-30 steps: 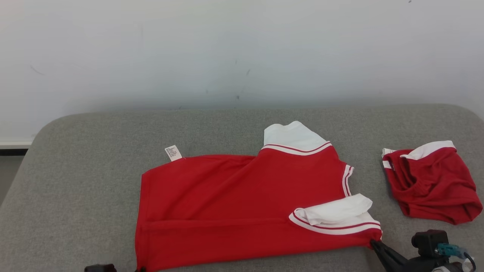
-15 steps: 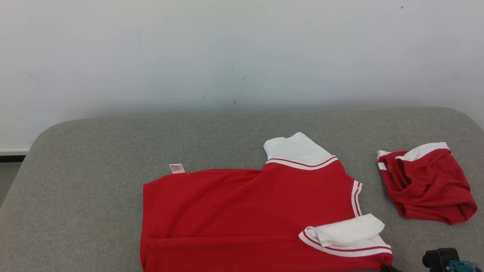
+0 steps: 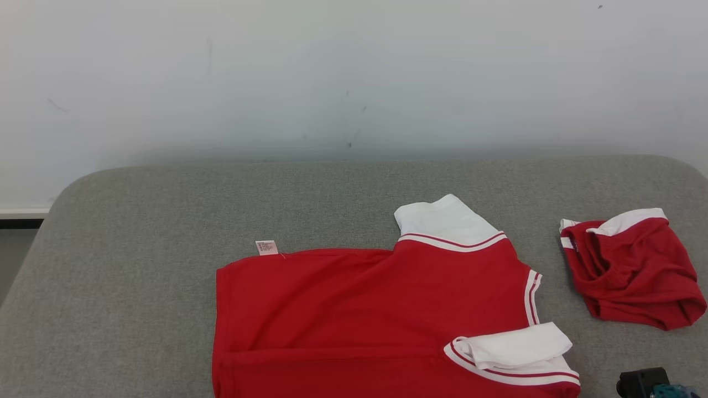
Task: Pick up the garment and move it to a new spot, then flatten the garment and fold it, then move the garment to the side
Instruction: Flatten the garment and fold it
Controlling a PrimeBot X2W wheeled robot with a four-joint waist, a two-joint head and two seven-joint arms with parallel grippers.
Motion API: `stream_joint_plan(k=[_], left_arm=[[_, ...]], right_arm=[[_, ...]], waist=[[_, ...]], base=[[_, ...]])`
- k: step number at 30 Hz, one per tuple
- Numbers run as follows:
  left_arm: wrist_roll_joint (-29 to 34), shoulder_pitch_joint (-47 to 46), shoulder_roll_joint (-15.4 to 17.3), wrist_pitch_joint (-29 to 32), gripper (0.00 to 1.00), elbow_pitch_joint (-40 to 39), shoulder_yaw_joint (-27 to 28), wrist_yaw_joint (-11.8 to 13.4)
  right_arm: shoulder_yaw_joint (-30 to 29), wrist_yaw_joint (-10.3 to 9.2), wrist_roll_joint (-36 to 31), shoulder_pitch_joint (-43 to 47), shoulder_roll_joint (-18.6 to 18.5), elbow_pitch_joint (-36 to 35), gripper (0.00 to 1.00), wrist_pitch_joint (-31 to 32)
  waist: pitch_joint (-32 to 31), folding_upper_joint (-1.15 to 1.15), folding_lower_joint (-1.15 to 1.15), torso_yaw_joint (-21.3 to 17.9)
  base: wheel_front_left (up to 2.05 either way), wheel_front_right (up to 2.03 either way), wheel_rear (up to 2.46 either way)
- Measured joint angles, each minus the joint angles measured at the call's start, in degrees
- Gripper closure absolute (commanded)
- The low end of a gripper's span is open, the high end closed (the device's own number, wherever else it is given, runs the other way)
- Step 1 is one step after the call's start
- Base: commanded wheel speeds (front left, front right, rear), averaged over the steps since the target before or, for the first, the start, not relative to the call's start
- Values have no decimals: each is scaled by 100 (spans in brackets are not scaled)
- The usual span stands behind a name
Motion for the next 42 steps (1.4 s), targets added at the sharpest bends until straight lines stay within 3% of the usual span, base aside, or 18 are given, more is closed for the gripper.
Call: stream_joint_plan(k=[6,7,8,12,21,29,35,42], left_arm=[[-25,118,46,112,100,-182,23,3],[-25,118,57,131,40,-223,34,10],[-25,119,67,132,0,-269,53,22],[-97,157,115,174,0,-442,123,60],[-241,350,424,120,0,-1393,396,166],[20,272,477,-426,0,-2117,762,634],[176,-151,456,-513,0,-2195,776,765],[157,-1332,387,-313,0,-1592,789,601]], right_arm=[[1,-102,2,20,-27,-127,100,155],[-5,-104,2,22,-45,-163,55,181],[-24,-108,4,26,-64,-207,0,187],[-137,-151,115,40,-98,-332,0,196],[-579,-54,670,330,-266,-1182,0,143],[-670,-405,245,175,-369,-1436,0,38],[-501,-513,-157,-558,-220,-1506,0,34],[-412,-557,-460,-1722,-91,-1144,0,131]], waist=[[4,0,0,11],[4,0,0,13],[5,0,0,16],[8,0,0,25],[27,0,0,53],[116,0,0,81],[254,0,0,89],[522,1,0,113]], base=[[0,0,0],[0,0,0],[0,0,0],[0,0,0],[0,0,0],[0,0,0],[0,0,0],[0,0,0]])
